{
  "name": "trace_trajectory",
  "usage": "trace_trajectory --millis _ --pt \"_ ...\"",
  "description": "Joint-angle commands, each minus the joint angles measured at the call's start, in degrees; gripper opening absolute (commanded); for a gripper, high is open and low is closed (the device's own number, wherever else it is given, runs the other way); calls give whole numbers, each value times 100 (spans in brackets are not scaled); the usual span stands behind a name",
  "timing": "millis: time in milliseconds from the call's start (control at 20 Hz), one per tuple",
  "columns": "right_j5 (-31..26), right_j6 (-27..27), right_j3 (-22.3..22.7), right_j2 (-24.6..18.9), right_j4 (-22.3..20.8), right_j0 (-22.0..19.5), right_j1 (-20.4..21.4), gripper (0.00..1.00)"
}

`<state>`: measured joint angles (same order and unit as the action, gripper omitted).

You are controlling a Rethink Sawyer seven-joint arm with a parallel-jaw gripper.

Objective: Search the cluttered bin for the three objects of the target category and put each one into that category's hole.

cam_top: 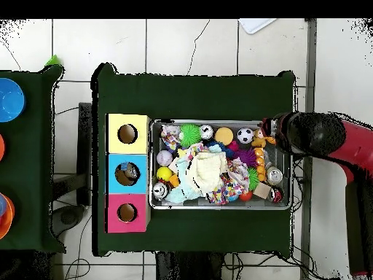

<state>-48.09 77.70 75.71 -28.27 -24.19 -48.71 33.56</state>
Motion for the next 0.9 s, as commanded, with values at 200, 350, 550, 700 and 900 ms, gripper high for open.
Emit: trace_trajectory --millis 200,350,550,700,900 --pt "329 -739 459 -212 -400 32 -360 100" --pt "343 -724 454 -238 -419 26 -376 100" --pt "374 -672 489 -235 -436 32 -357 100" --pt "425 -624 548 -222 -446 37 -325 100" --pt "512 -562 592 -206 -482 74 -344 100"
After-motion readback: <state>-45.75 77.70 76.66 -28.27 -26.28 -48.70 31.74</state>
